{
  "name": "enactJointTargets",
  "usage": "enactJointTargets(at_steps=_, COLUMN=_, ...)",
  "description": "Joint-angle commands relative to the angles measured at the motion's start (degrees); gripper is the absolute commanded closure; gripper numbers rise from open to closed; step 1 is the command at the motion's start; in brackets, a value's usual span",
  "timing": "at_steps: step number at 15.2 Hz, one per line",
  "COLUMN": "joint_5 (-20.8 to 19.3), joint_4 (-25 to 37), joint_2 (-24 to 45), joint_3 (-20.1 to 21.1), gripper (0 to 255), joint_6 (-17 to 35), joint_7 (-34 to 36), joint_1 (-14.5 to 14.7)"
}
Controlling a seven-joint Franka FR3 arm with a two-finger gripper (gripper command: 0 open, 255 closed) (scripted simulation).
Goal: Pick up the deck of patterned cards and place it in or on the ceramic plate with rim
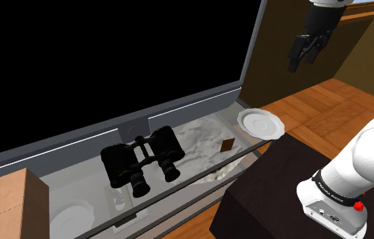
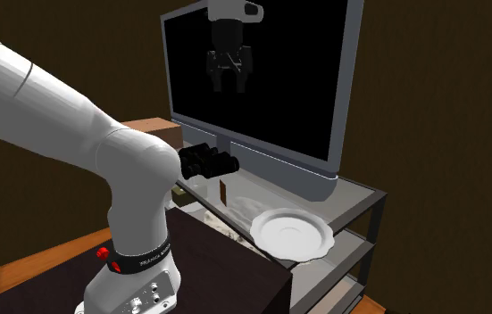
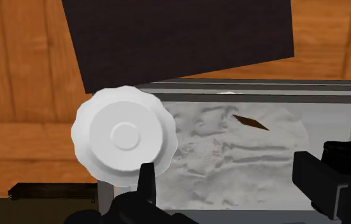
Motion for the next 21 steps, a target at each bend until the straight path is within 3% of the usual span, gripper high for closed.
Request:
enactJointTargets(at_steps=1, joint_5=0.0, joint_4=0.0, joint_2=0.0, joint_3=0.0, gripper=0, joint_6=0.0, joint_7=0.0, joint_1=0.0)
enactJointTargets(at_steps=11, joint_5=6.4, joint_4=-5.6, joint_2=15.7, joint_3=0.6, gripper=0, joint_6=13.5, joint_7=3.9, joint_1=1.1)
enactJointTargets(at_steps=21, joint_5=14.3, joint_4=-5.1, joint_2=36.4, joint_3=1.2, gripper=0, joint_6=26.2, joint_7=4.8, joint_1=3.3)
